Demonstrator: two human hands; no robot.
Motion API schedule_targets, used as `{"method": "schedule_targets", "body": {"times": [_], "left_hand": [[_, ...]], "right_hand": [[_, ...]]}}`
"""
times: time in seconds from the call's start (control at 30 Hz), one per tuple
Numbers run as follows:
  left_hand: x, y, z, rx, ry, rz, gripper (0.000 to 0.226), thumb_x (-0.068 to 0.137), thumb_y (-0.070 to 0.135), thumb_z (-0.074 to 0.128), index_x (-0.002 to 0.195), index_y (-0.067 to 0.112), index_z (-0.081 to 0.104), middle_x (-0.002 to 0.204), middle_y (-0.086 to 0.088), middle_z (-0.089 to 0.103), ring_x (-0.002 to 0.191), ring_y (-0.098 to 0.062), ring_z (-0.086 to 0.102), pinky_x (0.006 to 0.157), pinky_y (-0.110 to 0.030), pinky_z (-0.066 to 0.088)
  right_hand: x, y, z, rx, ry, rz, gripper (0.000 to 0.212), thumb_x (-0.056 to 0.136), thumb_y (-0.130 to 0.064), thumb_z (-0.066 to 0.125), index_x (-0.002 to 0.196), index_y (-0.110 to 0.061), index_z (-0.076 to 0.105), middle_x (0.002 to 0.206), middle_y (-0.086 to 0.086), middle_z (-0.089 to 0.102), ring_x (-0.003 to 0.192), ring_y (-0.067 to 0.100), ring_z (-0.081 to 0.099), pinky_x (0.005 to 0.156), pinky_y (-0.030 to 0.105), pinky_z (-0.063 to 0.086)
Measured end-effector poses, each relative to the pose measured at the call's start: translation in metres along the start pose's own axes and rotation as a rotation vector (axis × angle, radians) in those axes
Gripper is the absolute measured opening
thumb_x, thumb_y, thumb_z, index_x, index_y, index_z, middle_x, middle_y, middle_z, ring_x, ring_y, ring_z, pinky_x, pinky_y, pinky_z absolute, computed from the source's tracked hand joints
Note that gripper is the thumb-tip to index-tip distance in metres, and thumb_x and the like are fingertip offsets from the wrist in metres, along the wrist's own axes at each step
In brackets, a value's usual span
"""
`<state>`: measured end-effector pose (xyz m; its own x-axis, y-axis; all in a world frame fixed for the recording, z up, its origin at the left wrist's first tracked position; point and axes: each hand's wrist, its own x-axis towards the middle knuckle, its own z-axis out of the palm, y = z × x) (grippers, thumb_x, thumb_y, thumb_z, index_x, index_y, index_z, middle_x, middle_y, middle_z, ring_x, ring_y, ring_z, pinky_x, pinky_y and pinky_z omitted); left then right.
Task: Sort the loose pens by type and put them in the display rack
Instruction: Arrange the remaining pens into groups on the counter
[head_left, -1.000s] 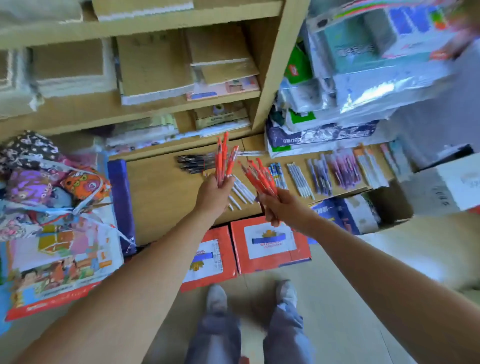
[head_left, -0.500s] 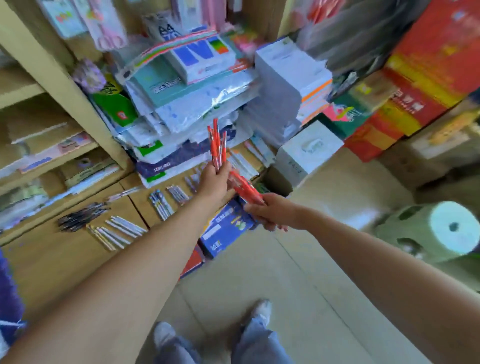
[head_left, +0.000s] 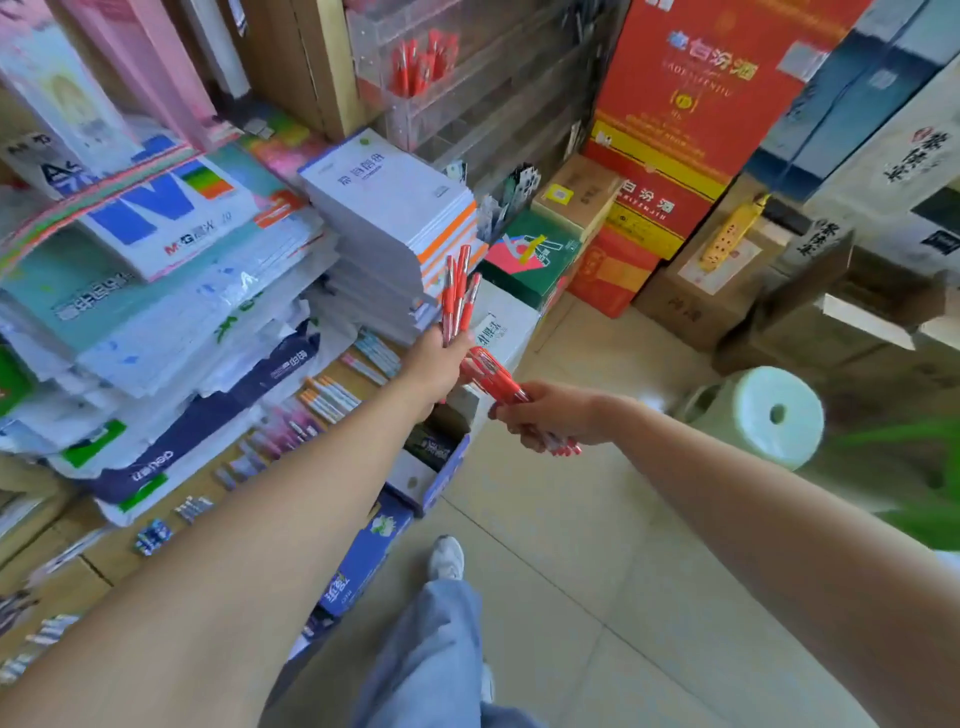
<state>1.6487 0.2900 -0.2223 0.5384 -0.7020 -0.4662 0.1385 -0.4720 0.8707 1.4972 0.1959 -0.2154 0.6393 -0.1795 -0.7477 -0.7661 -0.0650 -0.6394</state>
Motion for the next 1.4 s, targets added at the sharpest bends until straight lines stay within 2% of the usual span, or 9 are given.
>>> {"method": "schedule_targets", "body": {"times": [0.13,0.23,0.37,0.47,0.63,0.87,1.07,1.27,1.4], "left_hand": [[0.049,0.042,0.011,-0.038,-0.063,0.025,0.024,0.101,0.024,0.044,0.122,0.012,0.045,0.106,-0.011,0.063,0.089,-0.025,0.062,0.086,-0.040,0.053],[0.085,0.063,0.014,0.020,-0.098,0.016,0.029,0.102,0.024,0.041,0.128,0.010,0.041,0.108,-0.011,0.066,0.088,-0.025,0.065,0.084,-0.038,0.053],[0.127,0.084,0.014,0.076,-0.107,-0.007,0.023,0.102,0.022,0.040,0.123,0.010,0.043,0.091,-0.010,0.066,0.071,-0.020,0.062,0.069,-0.033,0.053],[0.158,0.096,0.017,0.055,-0.082,-0.036,0.023,0.102,0.020,0.042,0.120,0.006,0.045,0.077,-0.009,0.060,0.056,-0.018,0.054,0.062,-0.032,0.052],[0.207,0.120,0.029,0.068,-0.005,-0.035,0.013,0.101,0.021,0.044,0.105,0.009,0.047,0.071,-0.007,0.051,0.048,-0.018,0.047,0.055,-0.031,0.050],[0.284,0.164,0.059,0.070,0.189,-0.077,0.016,0.101,0.021,0.043,0.097,0.007,0.049,0.065,-0.006,0.051,0.043,-0.017,0.049,0.035,-0.014,0.037],[0.332,0.201,0.060,-0.016,0.286,-0.090,0.017,0.101,0.022,0.043,0.094,0.008,0.050,0.063,-0.004,0.049,0.049,-0.016,0.048,0.051,-0.024,0.046],[0.377,0.210,0.031,-0.029,0.372,-0.084,0.015,0.100,0.024,0.046,0.098,0.011,0.050,0.065,-0.005,0.047,0.047,-0.016,0.047,0.065,-0.038,0.051],[0.403,0.208,0.009,-0.009,0.407,-0.131,0.025,0.099,0.028,0.048,0.109,0.006,0.050,0.070,-0.006,0.048,0.051,-0.020,0.047,0.065,-0.039,0.049]], "right_hand": [[0.023,-0.015,-0.061,0.033,0.166,0.033,0.041,0.087,-0.051,0.055,0.088,-0.010,0.050,0.070,0.010,0.051,0.060,0.024,0.043,0.052,0.032,0.034],[0.038,-0.023,-0.102,0.183,0.313,0.028,0.036,0.096,-0.043,0.052,0.086,-0.008,0.050,0.066,0.007,0.055,0.062,0.025,0.050,0.056,0.033,0.039],[0.053,-0.037,-0.147,0.345,0.350,-0.007,0.023,0.099,-0.023,0.052,0.096,-0.001,0.053,0.069,0.008,0.062,0.051,0.014,0.060,0.047,0.022,0.049],[0.068,-0.044,-0.183,0.277,0.368,0.000,0.025,0.098,-0.017,0.054,0.076,-0.005,0.051,0.051,0.002,0.056,0.035,0.009,0.048,0.036,0.017,0.038],[0.110,-0.058,-0.251,0.174,0.348,0.026,0.042,0.089,-0.048,0.061,0.083,-0.007,0.051,0.067,0.014,0.048,0.049,0.019,0.038,0.047,0.030,0.034],[0.163,-0.091,-0.356,0.210,0.246,0.103,0.063,0.083,-0.075,0.043,0.078,-0.013,0.054,0.057,0.000,0.041,0.045,0.011,0.032,0.044,0.024,0.027],[0.204,-0.139,-0.417,0.094,0.141,0.179,0.070,0.081,-0.082,0.026,0.068,-0.017,0.045,0.053,-0.003,0.041,0.044,0.009,0.031,0.041,0.019,0.029],[0.259,-0.185,-0.439,0.086,0.109,0.035,0.033,0.096,-0.033,0.052,0.069,-0.014,0.046,0.052,-0.001,0.040,0.038,0.009,0.033,0.036,0.018,0.026],[0.288,-0.219,-0.441,0.105,0.160,-0.006,0.030,0.097,-0.030,0.047,0.074,-0.012,0.051,0.062,0.004,0.048,0.050,0.014,0.046,0.043,0.021,0.039]]}}
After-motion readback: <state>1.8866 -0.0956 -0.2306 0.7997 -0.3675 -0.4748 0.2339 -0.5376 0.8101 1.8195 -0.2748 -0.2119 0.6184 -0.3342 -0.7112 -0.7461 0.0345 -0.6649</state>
